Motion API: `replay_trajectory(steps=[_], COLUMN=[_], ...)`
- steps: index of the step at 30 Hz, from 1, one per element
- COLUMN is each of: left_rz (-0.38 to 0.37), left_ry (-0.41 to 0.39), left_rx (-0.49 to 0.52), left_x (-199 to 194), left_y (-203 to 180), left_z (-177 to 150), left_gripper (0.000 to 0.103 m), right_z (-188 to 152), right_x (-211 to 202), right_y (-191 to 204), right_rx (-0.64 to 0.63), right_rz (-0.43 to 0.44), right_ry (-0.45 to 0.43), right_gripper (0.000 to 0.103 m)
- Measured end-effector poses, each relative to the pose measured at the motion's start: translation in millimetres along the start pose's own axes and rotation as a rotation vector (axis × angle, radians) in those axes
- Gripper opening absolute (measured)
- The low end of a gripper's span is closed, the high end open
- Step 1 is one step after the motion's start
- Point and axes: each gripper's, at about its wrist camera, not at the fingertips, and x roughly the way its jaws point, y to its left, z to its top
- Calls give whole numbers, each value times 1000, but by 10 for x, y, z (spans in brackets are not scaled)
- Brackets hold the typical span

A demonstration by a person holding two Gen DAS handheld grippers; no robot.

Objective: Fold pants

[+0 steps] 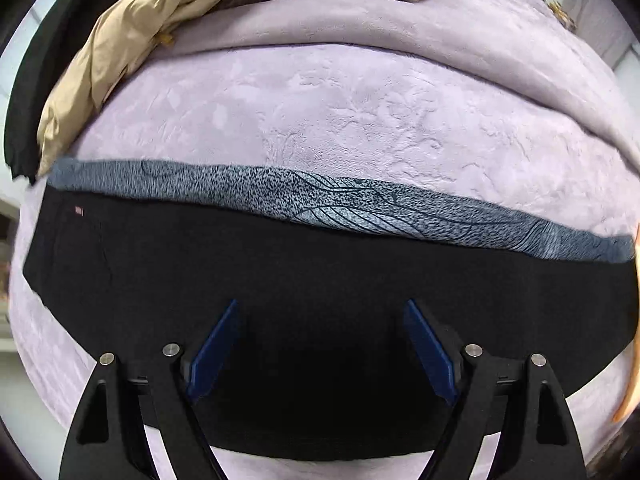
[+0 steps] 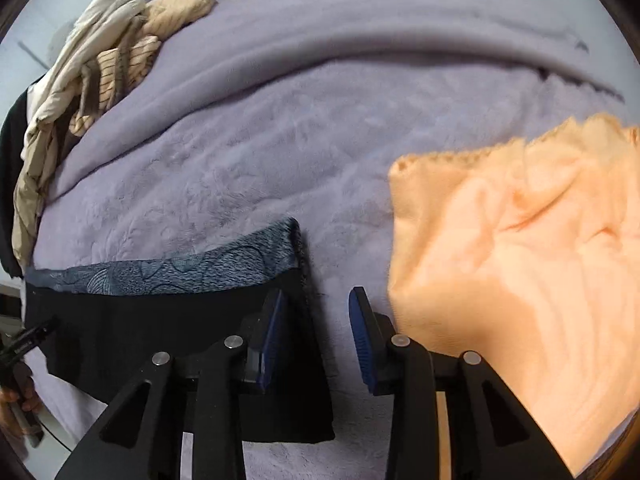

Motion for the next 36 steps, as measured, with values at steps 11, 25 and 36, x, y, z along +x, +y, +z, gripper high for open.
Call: replay_trajectory(steps=[11, 25, 36], left_rz=[31, 103, 131], left_ry=[-79, -145, -112], left_rx=[-32, -113, -176], left_x=[515, 651, 159], left_y=[233, 970, 1680], left_z=[529, 573, 286], left_gripper=[84, 95, 98], right_z=[329, 241, 364], right_x=[941, 1451, 1082], right_y=[2144, 2838, 2465], right_rx=[-509, -802, -518], right_rz=[387, 233, 296], right_ry=[158, 260, 250], right_gripper=[38, 9, 32])
